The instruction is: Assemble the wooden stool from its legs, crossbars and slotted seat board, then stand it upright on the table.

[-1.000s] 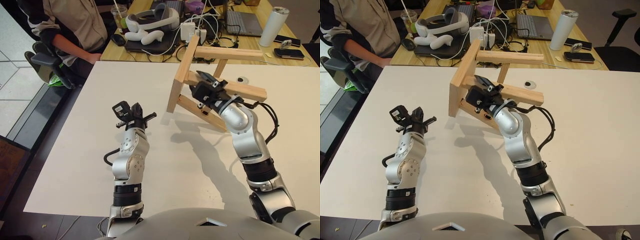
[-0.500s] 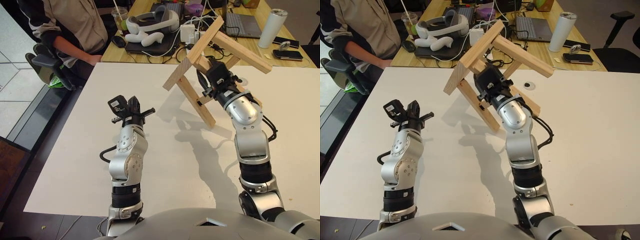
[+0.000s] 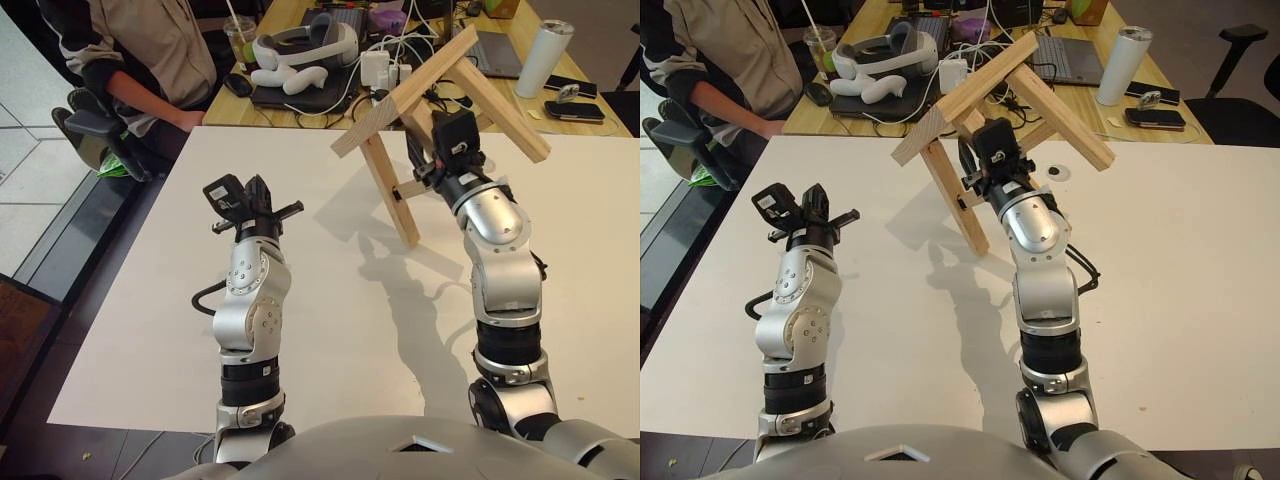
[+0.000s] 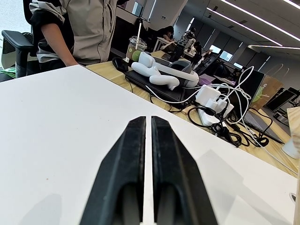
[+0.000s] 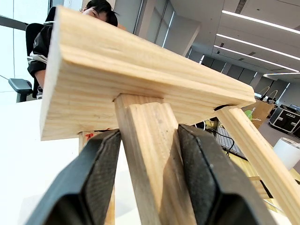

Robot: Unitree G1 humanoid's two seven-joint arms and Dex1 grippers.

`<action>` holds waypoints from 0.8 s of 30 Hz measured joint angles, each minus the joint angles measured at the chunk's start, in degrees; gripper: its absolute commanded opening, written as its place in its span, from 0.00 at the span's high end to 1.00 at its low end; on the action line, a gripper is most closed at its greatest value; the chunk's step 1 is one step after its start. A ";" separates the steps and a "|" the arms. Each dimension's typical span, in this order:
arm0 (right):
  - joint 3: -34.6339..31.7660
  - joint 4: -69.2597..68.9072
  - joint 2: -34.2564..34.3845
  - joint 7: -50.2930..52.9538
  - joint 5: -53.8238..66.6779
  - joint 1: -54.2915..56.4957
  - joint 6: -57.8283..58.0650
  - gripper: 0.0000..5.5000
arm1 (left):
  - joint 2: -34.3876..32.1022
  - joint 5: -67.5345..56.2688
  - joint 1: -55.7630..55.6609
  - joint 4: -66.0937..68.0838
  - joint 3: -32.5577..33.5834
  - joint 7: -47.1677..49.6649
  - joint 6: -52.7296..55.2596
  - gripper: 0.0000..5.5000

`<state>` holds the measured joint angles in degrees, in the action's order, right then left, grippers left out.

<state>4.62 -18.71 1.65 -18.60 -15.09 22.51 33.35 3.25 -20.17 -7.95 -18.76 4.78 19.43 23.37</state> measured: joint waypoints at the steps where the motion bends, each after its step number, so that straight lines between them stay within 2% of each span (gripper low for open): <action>1: -0.36 -0.38 0.18 0.40 0.19 -0.05 0.61 0.64 | 0.00 0.23 -0.34 -0.15 0.30 0.01 0.00 0.97; 11: -2.38 -5.42 -0.25 1.67 3.58 -1.54 6.79 0.64 | 0.11 0.48 -1.50 -0.66 2.07 0.04 0.14 0.97; 18: -7.08 -11.11 -1.77 1.72 7.49 -3.69 13.35 0.65 | 0.14 0.70 -1.50 -0.91 3.09 0.28 0.14 0.97; 24: -11.12 -10.39 -1.76 1.98 12.55 -11.10 30.74 0.79 | 0.21 1.05 -1.52 -1.86 3.88 0.66 0.14 0.97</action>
<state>-6.50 -29.10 -0.11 -16.62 -2.54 11.41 64.10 3.46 -19.11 -9.47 -20.62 8.66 20.09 23.51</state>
